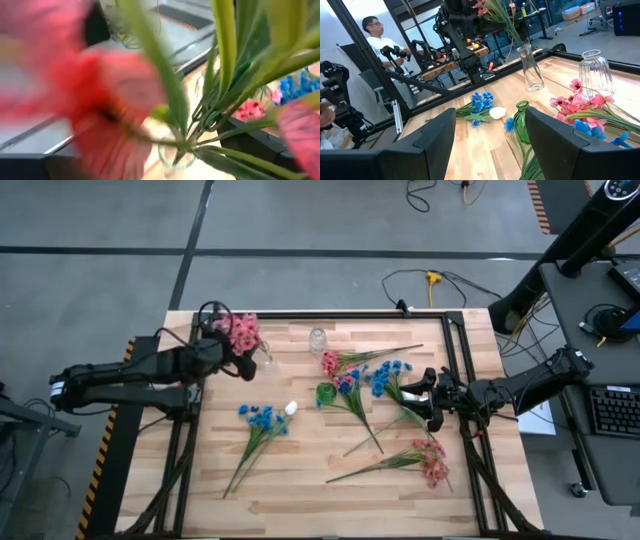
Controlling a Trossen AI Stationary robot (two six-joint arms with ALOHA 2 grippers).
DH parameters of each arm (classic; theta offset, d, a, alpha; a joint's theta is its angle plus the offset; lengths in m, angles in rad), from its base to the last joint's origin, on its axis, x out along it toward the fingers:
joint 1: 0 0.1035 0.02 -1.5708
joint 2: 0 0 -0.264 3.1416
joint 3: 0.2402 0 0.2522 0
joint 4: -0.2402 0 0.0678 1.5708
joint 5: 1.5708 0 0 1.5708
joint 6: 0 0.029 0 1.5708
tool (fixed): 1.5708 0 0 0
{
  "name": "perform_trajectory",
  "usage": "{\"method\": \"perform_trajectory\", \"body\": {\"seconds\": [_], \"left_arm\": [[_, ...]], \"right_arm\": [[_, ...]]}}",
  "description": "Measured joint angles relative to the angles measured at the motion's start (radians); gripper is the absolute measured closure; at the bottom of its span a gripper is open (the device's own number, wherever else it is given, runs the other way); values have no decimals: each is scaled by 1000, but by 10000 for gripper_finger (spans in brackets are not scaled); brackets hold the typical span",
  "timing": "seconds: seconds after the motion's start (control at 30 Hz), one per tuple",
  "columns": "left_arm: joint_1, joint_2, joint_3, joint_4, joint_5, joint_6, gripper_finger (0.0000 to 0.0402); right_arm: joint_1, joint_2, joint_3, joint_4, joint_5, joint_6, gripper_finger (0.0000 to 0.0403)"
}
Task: Sort flowers into vase by color
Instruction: Put the middle left pink flowers into the left transparent vase
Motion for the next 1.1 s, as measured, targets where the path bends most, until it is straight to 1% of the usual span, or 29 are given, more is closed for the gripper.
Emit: {"method": "perform_trajectory", "body": {"seconds": [0.33,0.43,0.6,0.97,1.1], "left_arm": [[-59,0,173,-287,20,-73,137],[-73,0,226,-357,43,-84,137],[-75,0,304,-430,89,-66,137],[-75,2,437,-555,99,-63,137],[-75,5,487,-595,166,-74,137]], "right_arm": [[0,0,0,0,0,0,172],[0,0,0,-1,0,0,172],[0,0,0,0,0,0,172],[0,0,0,0,0,0,172],[0,0,0,0,0,0,172]]}}
